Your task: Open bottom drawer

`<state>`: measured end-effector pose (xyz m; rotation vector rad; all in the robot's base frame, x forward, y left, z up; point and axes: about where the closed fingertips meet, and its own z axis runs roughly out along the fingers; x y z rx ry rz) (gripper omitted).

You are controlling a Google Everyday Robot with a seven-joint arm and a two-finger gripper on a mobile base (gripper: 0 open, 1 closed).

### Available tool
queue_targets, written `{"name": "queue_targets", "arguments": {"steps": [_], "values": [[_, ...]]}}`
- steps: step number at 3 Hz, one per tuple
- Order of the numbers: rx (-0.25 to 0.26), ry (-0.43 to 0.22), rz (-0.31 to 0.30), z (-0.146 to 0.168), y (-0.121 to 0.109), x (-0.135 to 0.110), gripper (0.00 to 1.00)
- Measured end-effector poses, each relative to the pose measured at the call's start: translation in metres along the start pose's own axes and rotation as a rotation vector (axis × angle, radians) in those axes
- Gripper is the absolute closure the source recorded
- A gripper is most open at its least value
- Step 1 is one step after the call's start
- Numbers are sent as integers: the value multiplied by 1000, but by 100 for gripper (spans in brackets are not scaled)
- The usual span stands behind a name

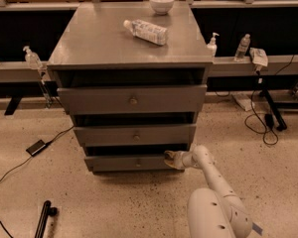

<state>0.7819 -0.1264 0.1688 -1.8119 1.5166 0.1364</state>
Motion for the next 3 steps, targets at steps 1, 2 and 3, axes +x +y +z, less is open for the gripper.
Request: {"name": "queue_targets", "arguments": {"steps": [1,2,3], "values": [[0,0,0,-3,-2,-2,100],[0,0,0,-4,-2,-2,100],[0,0,0,-4,-2,-2,100]]}}
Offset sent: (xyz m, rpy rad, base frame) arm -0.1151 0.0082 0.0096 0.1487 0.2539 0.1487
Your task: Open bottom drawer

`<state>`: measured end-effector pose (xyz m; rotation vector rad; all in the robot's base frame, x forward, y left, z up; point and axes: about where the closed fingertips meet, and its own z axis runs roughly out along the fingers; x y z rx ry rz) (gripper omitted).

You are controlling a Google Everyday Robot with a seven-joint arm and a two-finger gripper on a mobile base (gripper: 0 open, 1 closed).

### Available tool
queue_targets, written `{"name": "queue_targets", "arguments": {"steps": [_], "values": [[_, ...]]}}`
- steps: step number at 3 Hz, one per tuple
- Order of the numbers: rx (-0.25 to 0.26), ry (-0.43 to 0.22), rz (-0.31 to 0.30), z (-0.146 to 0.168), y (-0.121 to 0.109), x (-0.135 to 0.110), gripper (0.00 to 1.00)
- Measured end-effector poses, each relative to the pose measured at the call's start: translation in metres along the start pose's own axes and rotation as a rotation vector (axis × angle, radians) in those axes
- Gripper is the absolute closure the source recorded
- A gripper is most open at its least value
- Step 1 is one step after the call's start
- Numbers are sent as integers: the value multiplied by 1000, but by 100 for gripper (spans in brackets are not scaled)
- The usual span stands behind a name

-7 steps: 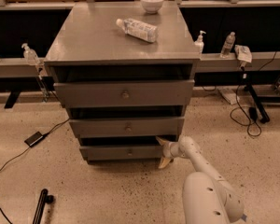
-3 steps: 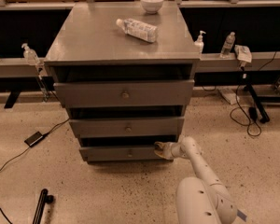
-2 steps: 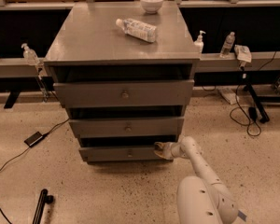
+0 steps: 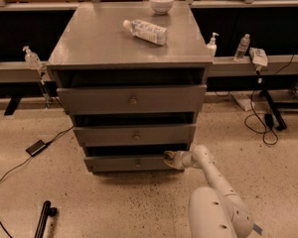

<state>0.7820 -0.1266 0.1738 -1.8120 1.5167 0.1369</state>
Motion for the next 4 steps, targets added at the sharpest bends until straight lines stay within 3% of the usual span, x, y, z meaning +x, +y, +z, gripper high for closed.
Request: {"name": "queue_targets", "arguments": {"steps": [4], "values": [[-1,0,0,-1,-1,-1,100]]}}
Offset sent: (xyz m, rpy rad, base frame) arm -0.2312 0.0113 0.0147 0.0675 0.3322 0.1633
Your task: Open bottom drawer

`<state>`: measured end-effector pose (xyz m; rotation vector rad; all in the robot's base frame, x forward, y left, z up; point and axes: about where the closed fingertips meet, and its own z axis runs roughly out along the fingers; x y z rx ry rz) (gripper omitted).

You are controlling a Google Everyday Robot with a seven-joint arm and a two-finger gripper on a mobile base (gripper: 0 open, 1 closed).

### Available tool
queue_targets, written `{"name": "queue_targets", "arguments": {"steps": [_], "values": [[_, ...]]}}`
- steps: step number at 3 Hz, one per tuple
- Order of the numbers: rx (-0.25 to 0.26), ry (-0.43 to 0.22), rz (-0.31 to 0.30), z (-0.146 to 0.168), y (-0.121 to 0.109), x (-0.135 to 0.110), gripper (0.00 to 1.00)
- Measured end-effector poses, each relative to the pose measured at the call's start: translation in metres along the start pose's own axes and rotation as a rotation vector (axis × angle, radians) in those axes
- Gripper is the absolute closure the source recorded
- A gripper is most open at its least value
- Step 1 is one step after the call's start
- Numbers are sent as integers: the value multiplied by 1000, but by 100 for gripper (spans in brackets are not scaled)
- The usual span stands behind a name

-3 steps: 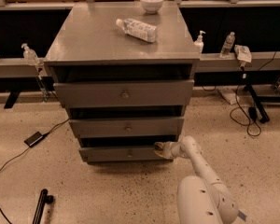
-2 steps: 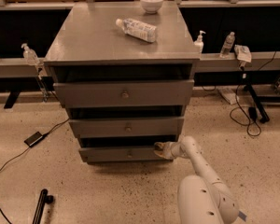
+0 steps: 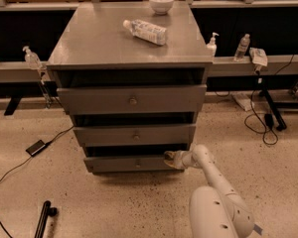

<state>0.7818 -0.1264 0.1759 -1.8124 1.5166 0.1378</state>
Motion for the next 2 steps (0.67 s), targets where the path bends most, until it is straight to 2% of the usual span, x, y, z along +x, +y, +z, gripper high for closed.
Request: {"name": "queue_targets", "arguments": {"steps": [2], "values": [[0,0,0,0,0,0,100]]}}
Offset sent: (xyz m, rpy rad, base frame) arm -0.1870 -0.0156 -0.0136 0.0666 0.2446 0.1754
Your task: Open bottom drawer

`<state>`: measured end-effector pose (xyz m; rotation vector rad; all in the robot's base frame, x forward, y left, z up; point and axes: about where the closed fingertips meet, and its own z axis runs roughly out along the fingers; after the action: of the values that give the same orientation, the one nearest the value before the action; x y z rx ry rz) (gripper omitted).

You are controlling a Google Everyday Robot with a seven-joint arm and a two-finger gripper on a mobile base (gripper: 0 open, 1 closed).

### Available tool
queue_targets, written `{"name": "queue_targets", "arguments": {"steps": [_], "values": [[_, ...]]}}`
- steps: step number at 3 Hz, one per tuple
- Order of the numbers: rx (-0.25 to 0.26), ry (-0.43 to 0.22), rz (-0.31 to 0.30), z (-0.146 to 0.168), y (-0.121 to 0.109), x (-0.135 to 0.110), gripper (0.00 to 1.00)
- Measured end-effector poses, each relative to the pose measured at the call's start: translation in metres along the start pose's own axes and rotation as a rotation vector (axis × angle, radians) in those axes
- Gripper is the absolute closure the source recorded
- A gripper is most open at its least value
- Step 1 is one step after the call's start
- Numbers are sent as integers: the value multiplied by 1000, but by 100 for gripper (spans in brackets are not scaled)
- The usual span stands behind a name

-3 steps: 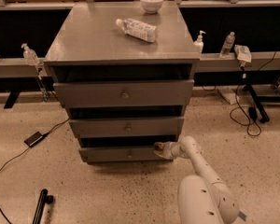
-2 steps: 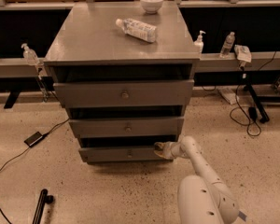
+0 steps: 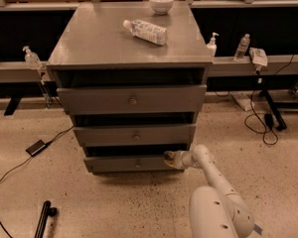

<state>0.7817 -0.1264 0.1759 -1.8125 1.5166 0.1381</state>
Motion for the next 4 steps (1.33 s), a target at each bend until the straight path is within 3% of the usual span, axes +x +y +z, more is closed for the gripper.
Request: {"name": "queue_targets", "arguments": {"steps": [1,4], "values": [[0,0,0,0,0,0,82],[0,0,0,0,0,0,12]]}}
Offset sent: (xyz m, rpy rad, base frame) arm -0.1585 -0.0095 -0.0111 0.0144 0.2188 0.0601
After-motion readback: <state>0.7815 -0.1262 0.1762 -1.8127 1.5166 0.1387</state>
